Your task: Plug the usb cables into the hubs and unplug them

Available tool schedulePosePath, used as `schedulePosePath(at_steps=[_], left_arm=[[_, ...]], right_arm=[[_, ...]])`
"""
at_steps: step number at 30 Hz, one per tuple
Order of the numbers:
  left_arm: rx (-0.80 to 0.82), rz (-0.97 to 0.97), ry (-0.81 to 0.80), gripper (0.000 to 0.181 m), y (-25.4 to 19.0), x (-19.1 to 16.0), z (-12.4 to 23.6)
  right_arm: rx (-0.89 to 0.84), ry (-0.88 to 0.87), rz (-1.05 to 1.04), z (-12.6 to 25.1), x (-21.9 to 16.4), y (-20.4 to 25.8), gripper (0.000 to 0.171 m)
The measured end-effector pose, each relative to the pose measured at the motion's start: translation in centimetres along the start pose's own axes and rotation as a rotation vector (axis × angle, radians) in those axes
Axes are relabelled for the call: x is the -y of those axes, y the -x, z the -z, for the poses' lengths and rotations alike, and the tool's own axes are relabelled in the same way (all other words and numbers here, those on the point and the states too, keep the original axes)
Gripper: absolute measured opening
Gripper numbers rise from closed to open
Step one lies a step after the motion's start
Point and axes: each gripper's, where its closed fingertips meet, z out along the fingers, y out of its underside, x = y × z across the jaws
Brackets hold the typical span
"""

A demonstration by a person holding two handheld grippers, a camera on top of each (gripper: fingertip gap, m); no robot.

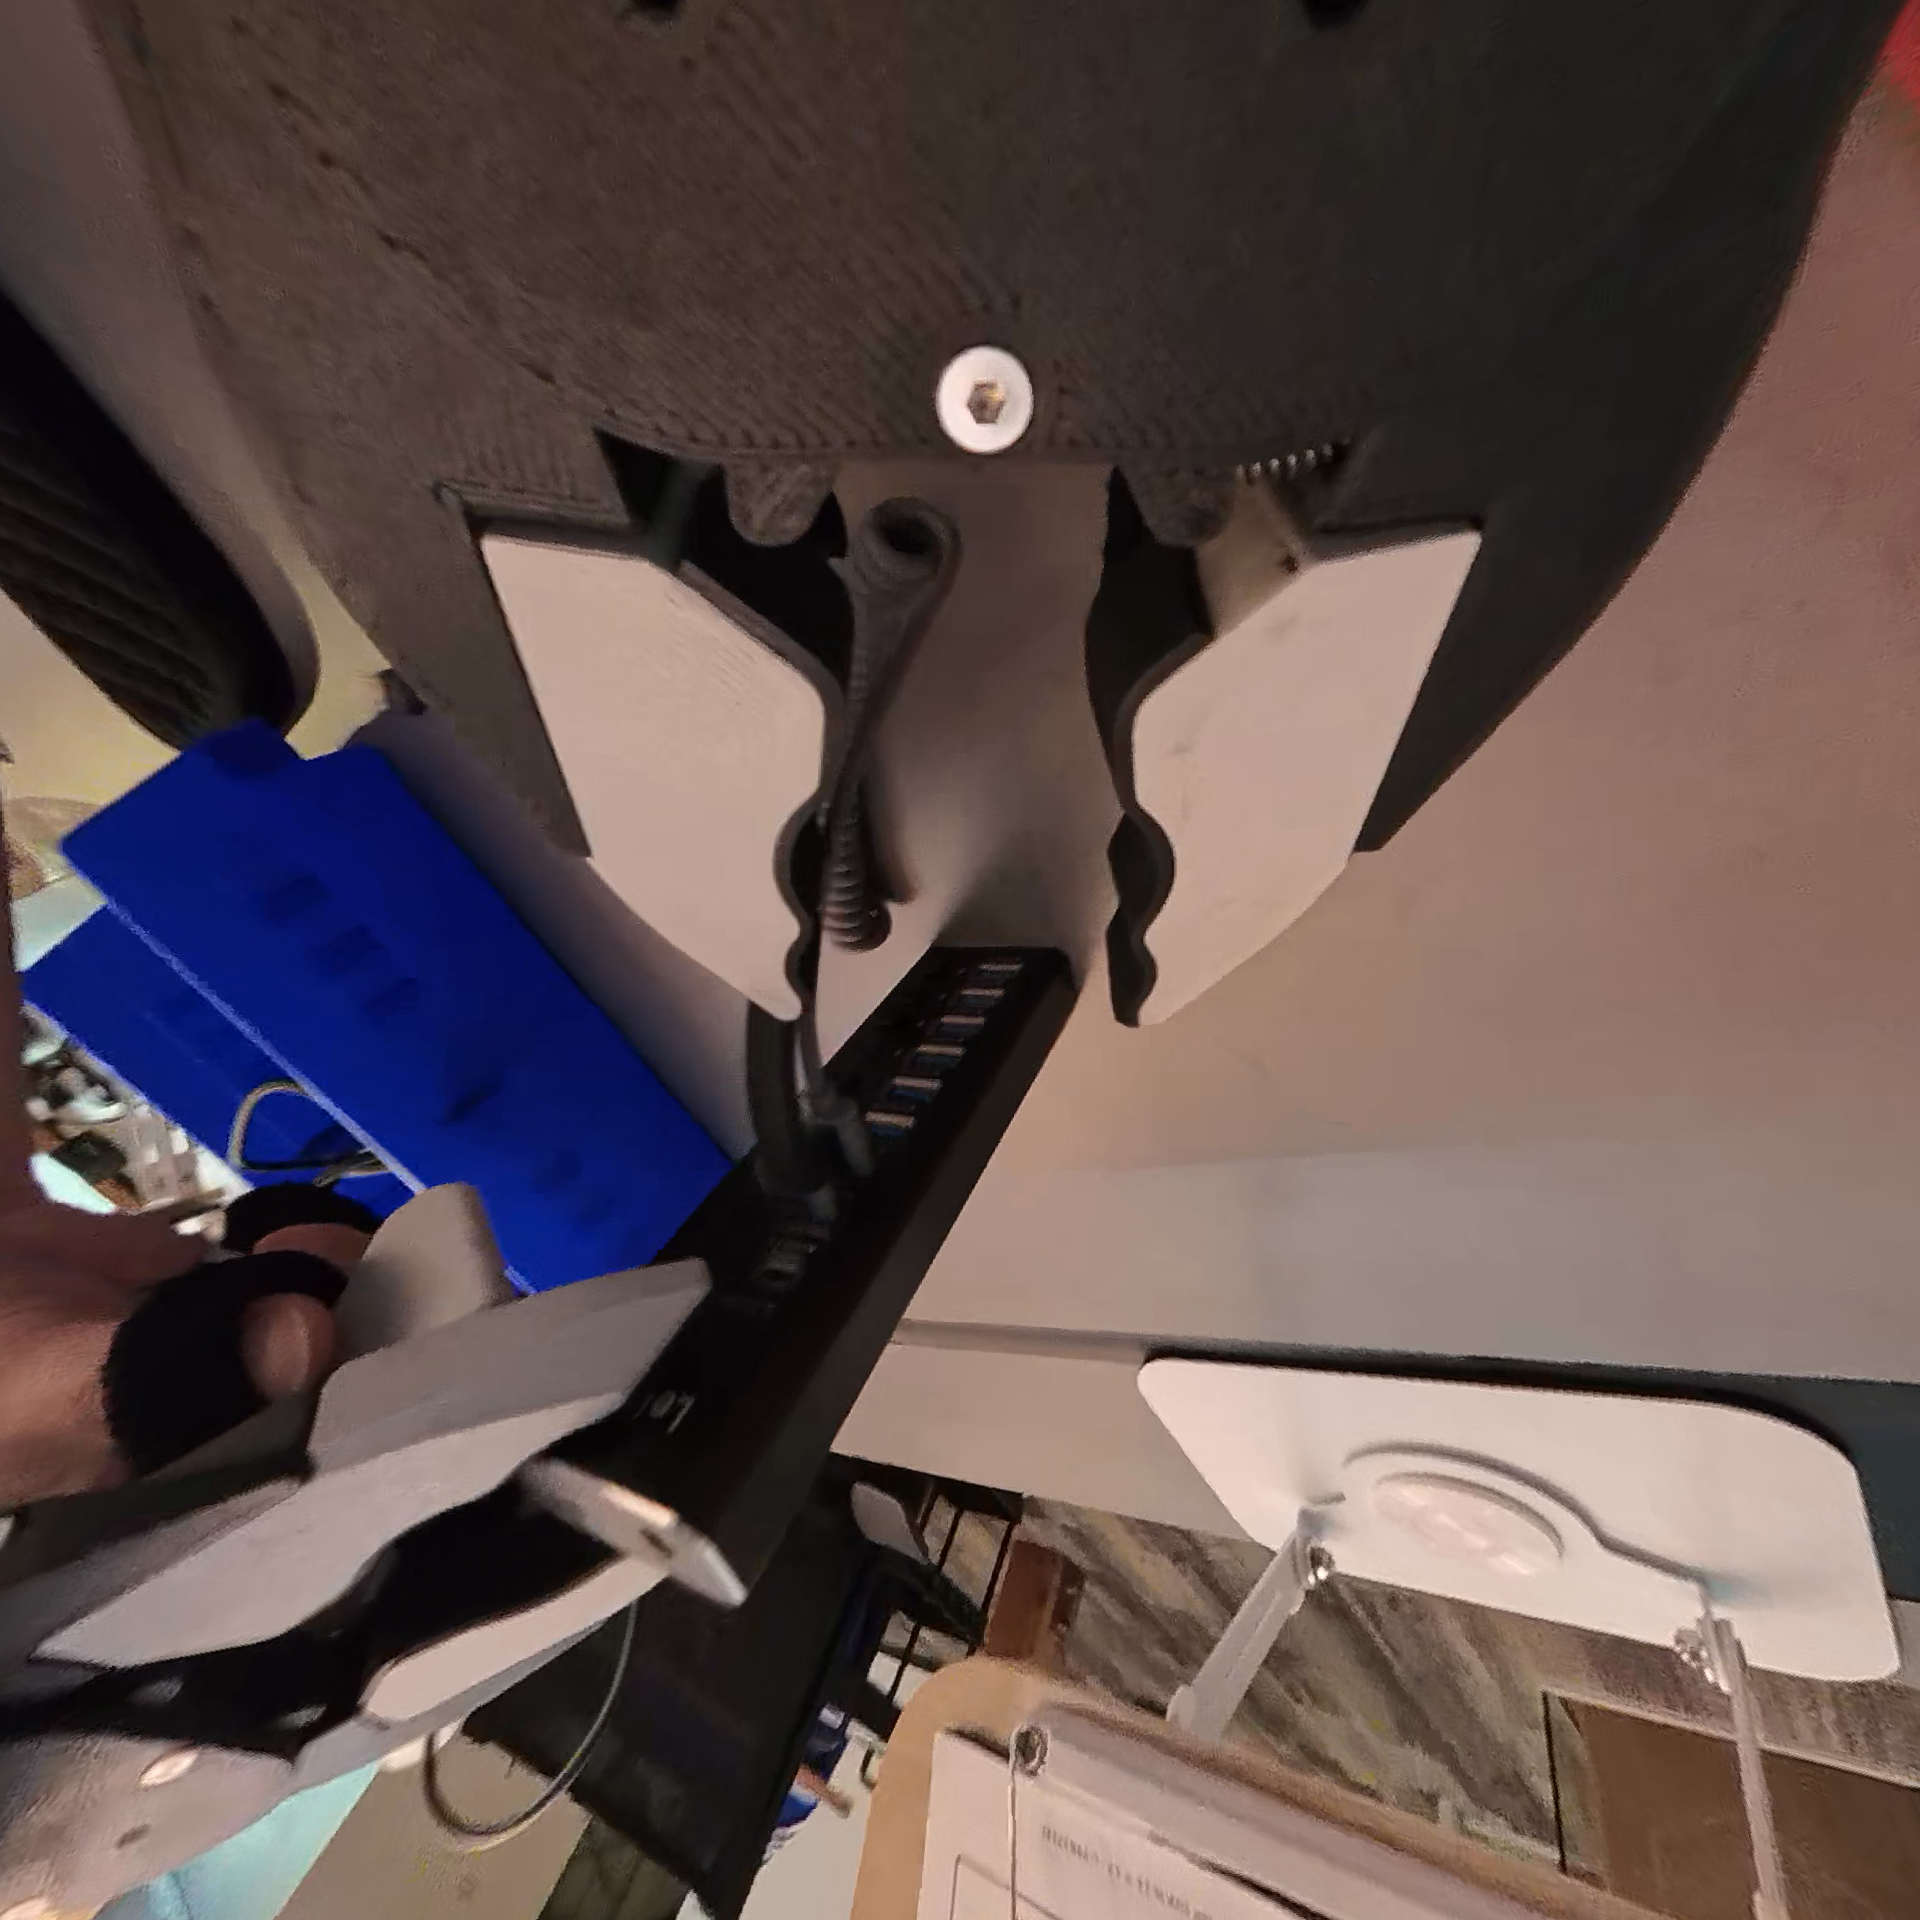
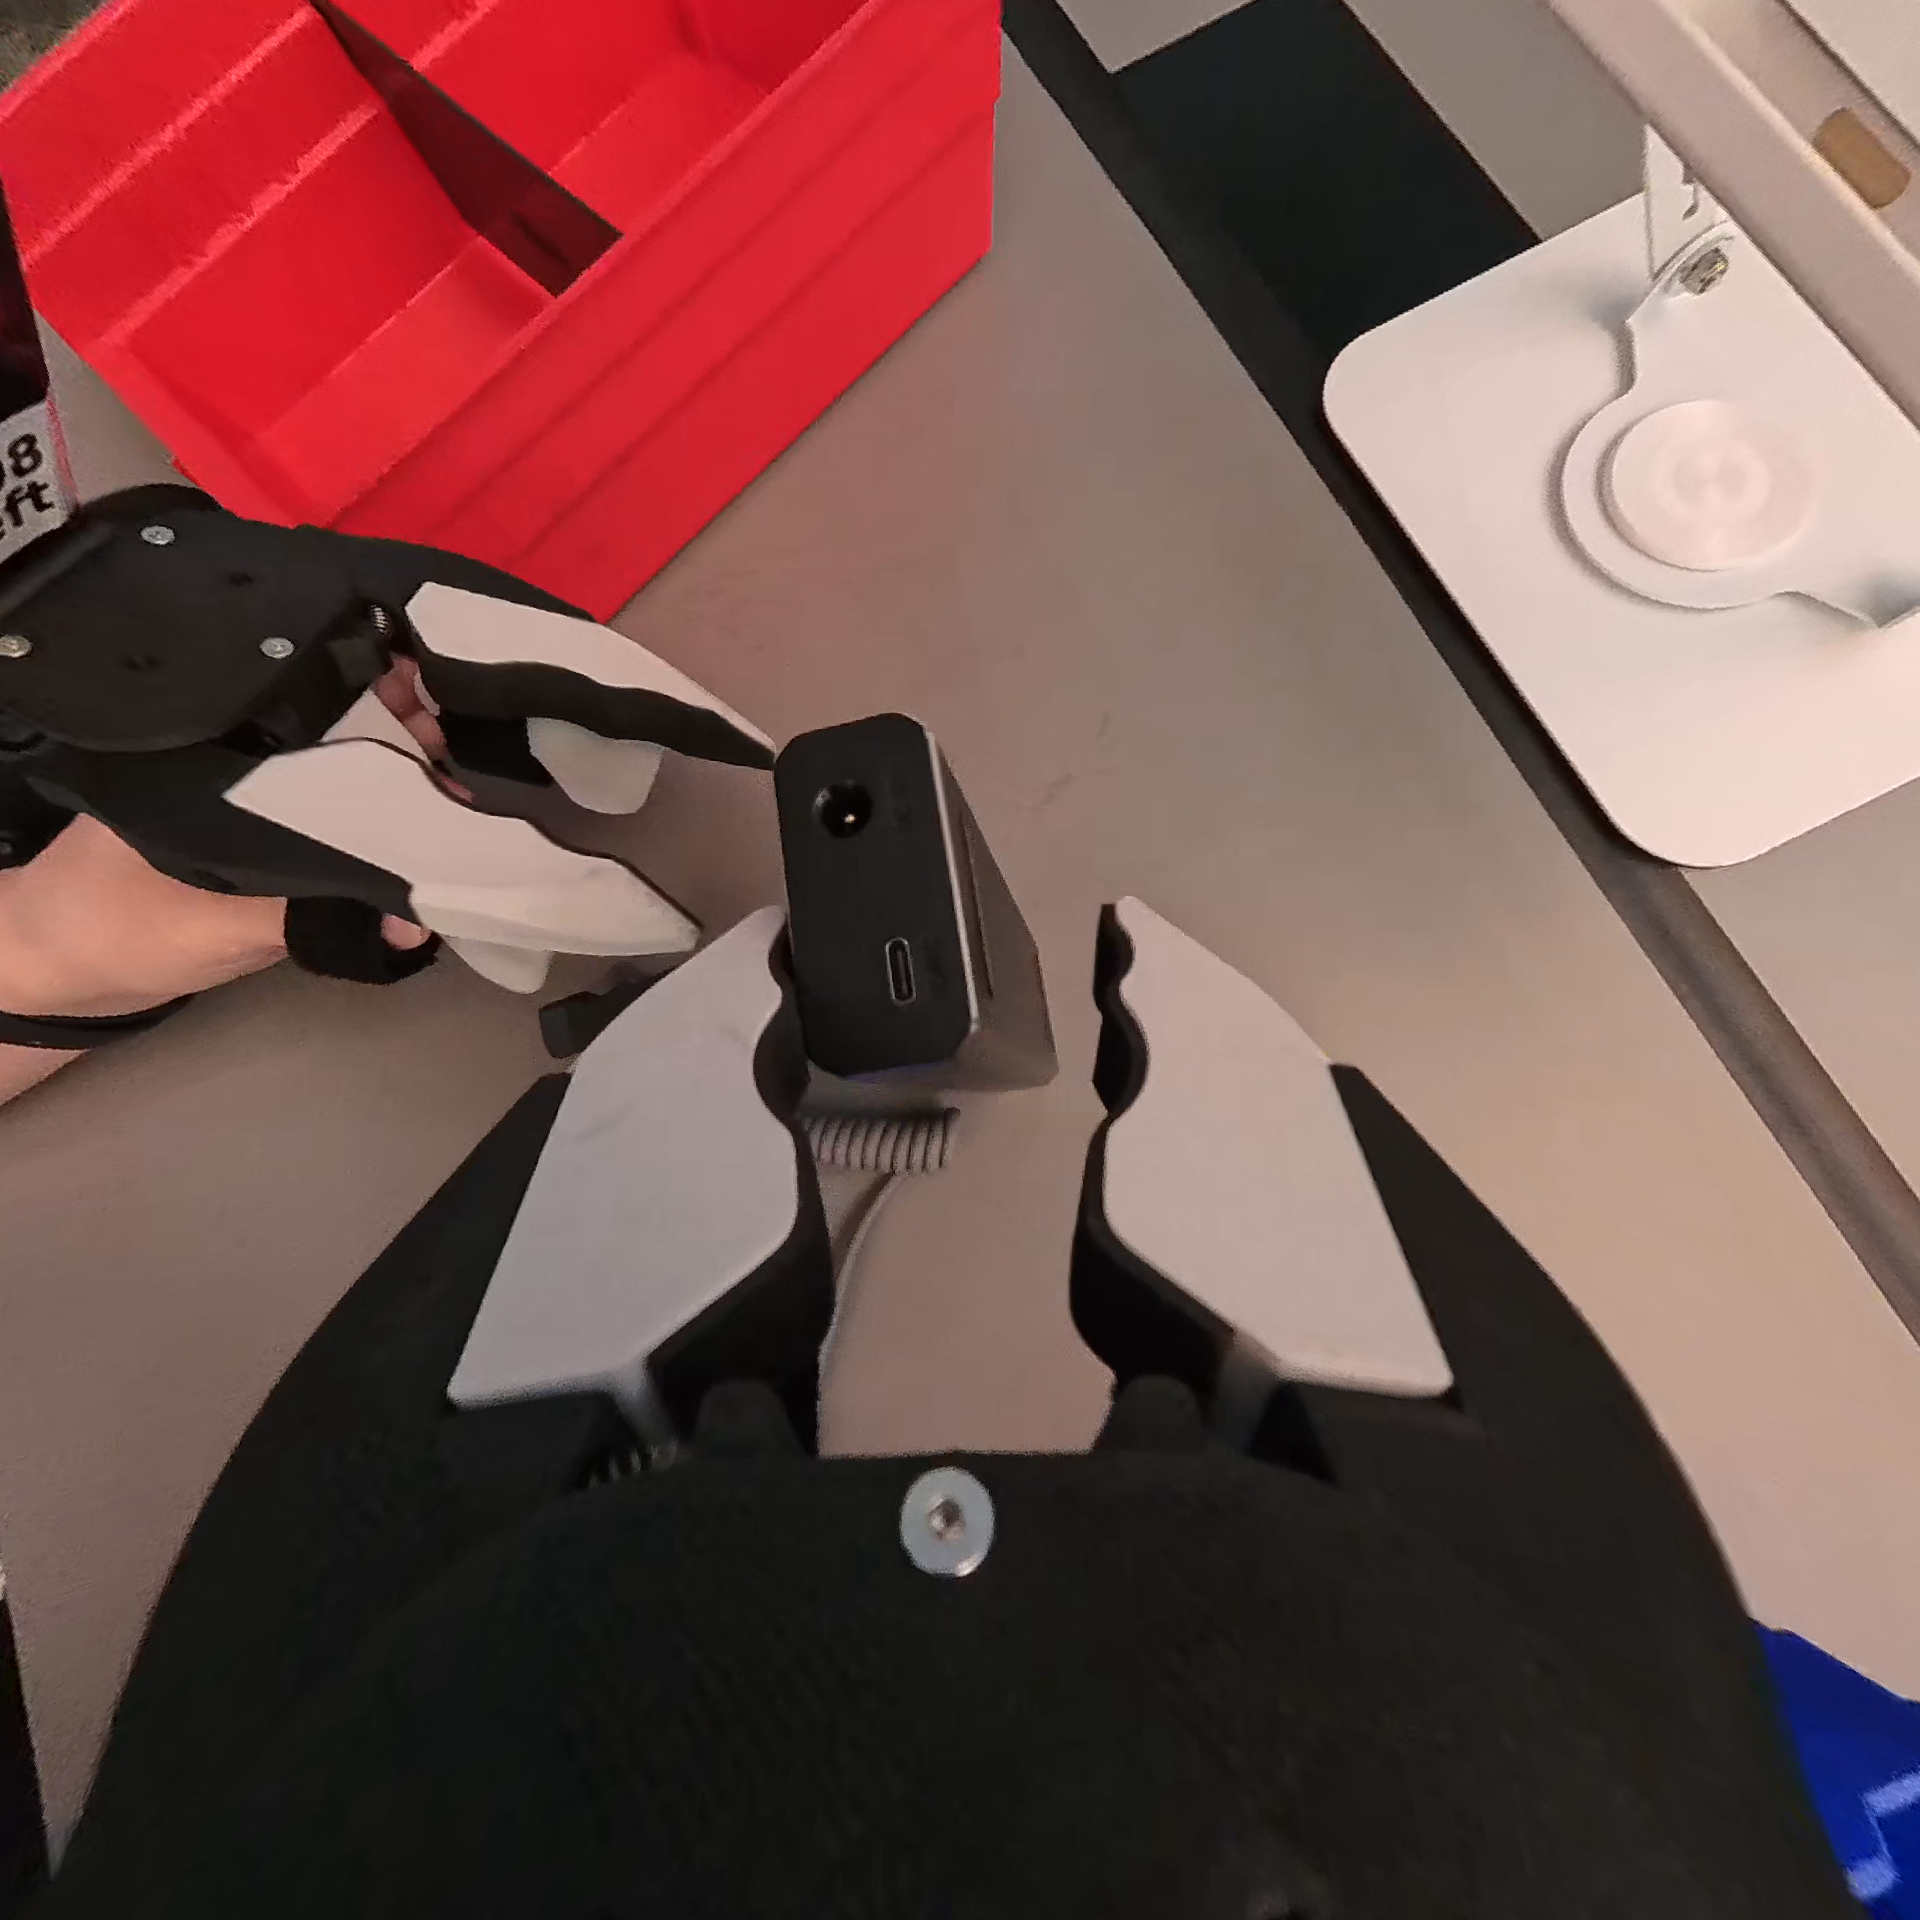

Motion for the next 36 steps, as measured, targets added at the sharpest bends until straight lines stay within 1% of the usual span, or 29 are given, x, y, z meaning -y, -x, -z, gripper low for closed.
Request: schedulePosePath(at_steps=[1, 3, 6, 8, 11, 15, 18, 20, 23, 26, 27, 30, 32, 34, 36], left_arm=[[-0.017, 0.012, -0.020, 0.055, -0.3, 0.3, 0.1], [-0.038, 0.002, -0.053, 0.057, -0.8, 0.8, 0.2], [-0.024, -0.032, -0.061, 0.062, -0.9, 1.0, 0.3], [-0.032, -0.041, -0.044, 0.061, -1.1, 0.8, 0.2], [-0.033, -0.048, -0.030, 0.060, -1.2, 0.4, 0.0], [-0.023, -0.093, -0.107, 0.058, -1.9, 1.9, 1.0], [0.037, -0.194, -0.197, 0.057, -2.2, 3.6, 2.2], [0.072, -0.247, -0.239, 0.057, -2.4, 4.4, 2.9], [0.116, -0.308, -0.269, 0.059, -2.5, 4.9, 3.4], [0.107, -0.317, -0.263, 0.060, -2.8, 4.7, 3.2], [0.094, -0.312, -0.257, 0.060, -3.0, 4.6, 3.1], [0.082, -0.316, -0.254, 0.059, -3.3, 4.5, 3.0], [0.085, -0.327, -0.256, 0.060, -3.4, 4.6, 3.0], [0.066, -0.337, -0.261, 0.060, -3.8, 4.6, 3.1], [0.014, -0.364, -0.266, 0.061, -4.8, 4.5, 3.1]], right_arm=[[-0.009, -0.003, 0.010, 0.1, 0.0, 0.0, 0.058], [-0.026, -0.004, 0.032, 0.2, -0.1, 0.1, 0.062], [-0.044, -0.021, 0.048, 0.2, 0.0, 0.1, 0.061], [-0.039, -0.040, 0.061, 0.3, 0.1, 0.3, 0.032], [-0.048, -0.050, 0.043, 0.3, 0.2, -0.1, 0.031], [0.037, -0.044, -0.189, 0.3, 0.3, -1.0, 0.031], [0.196, -0.009, -0.380, -0.4, -0.2, -0.7, 0.029], [0.274, -0.027, -0.511, -1.3, -0.6, -1.1, 0.029], [0.283, -0.104, -0.720, -2.9, -1.6, -3.6, 0.030], [0.281, -0.156, -0.878, -4.4, -3.3, -5.7, 0.031], [0.278, -0.165, -0.901, -5.0, -3.8, -6.1, 0.032], [0.279, -0.141, -0.929, -6.7, -5.3, -6.5, 0.035], [0.268, -0.126, -0.904, -7.4, -5.9, -6.8, 0.039], [0.186, -0.081, -0.842, -7.8, -7.0, -7.5, 0.043], [0.049, -0.060, -0.775, -7.1, -7.3, -9.0, 0.044]])
